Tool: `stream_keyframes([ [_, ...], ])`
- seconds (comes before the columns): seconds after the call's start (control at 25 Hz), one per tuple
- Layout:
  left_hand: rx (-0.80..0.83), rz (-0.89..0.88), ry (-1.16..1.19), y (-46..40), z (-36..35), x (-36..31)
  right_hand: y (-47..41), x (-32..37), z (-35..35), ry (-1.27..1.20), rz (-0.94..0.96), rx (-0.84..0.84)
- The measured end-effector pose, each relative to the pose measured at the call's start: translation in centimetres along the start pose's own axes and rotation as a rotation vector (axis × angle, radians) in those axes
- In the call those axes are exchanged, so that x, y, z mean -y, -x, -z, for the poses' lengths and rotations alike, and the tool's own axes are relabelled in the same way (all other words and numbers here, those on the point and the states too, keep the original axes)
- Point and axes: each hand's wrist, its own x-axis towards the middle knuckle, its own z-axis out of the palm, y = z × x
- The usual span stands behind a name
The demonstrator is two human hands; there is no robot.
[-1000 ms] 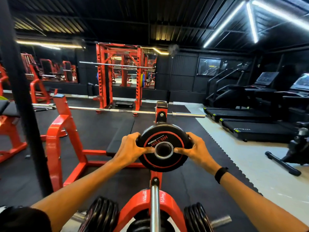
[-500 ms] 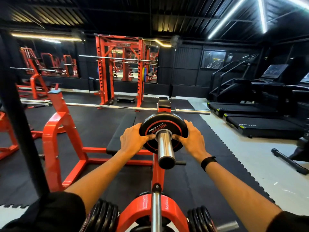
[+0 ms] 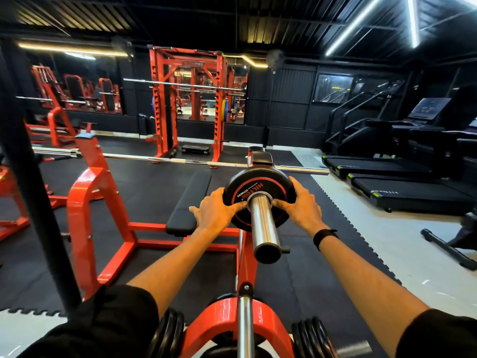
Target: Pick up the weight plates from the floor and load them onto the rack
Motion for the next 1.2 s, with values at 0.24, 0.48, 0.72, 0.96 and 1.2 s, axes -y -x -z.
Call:
stream_keyframes([
  [0.24, 0.130, 0.167, -0.003, 2.2, 0.2, -0.9, 2.0, 2.6, 1.9, 0.229, -0.077, 0.062],
  [0.48, 0.176, 0.177, 0.442, 3.6, 1.9, -2.6, 4.7, 4.7, 3.7, 0.070, -0.089, 0.048],
  [0.72, 0.244, 0.147, 0.609, 4.4, 3.4, -4.5, 7.0, 6.8, 4.2, -0.215, 0.029, 0.127],
  [0.96, 0.285, 0.137, 0.637, 6.7, 2.6, -4.0, 9.4, 5.9, 4.4, -0.184, 0.015, 0.212],
  [1.2, 0.286, 0.257, 0.590, 9.8, 3.1, -0.5, 11.3, 4.9, 3.4, -0.066, 0.032, 0.315],
])
